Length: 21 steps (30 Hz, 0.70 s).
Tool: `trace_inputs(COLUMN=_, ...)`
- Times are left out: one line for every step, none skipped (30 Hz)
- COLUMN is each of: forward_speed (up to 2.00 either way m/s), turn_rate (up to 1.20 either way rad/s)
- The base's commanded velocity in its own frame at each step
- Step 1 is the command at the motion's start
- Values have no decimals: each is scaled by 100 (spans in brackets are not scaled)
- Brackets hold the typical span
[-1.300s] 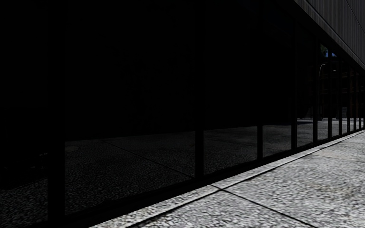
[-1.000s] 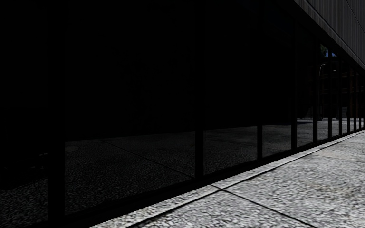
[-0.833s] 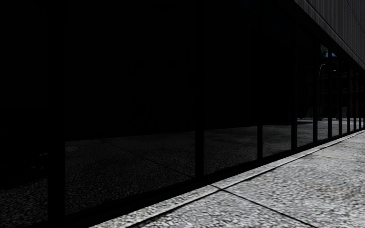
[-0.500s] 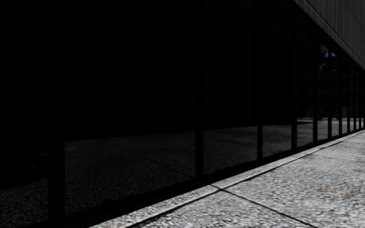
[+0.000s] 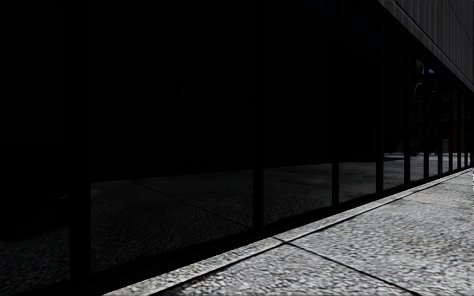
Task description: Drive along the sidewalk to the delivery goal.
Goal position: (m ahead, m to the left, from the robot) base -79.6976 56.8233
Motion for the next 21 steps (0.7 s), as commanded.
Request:
trace_inputs(forward_speed=-44, turn_rate=0)
trace_inputs(forward_speed=-44, turn_rate=0)
trace_inputs(forward_speed=-44, turn_rate=0)
trace_inputs(forward_speed=-44, turn_rate=0)
trace_inputs(forward_speed=-44, turn_rate=0)
trace_inputs(forward_speed=-44, turn_rate=0)
trace_inputs(forward_speed=-44, turn_rate=0)
trace_inputs(forward_speed=-44, turn_rate=4)
trace_inputs(forward_speed=-44, turn_rate=19)
trace_inputs(forward_speed=-44, turn_rate=26)
trace_inputs(forward_speed=-44, turn_rate=27)
trace_inputs(forward_speed=-44, turn_rate=29)
trace_inputs(forward_speed=-44, turn_rate=34)
trace_inputs(forward_speed=-44, turn_rate=34)
trace_inputs(forward_speed=-44, turn_rate=36)
trace_inputs(forward_speed=-44, turn_rate=37)
trace_inputs(forward_speed=-44, turn_rate=37)
trace_inputs(forward_speed=-44, turn_rate=38)
trace_inputs(forward_speed=-44, turn_rate=43)
trace_inputs(forward_speed=-44, turn_rate=47)
trace_inputs(forward_speed=-44, turn_rate=49)
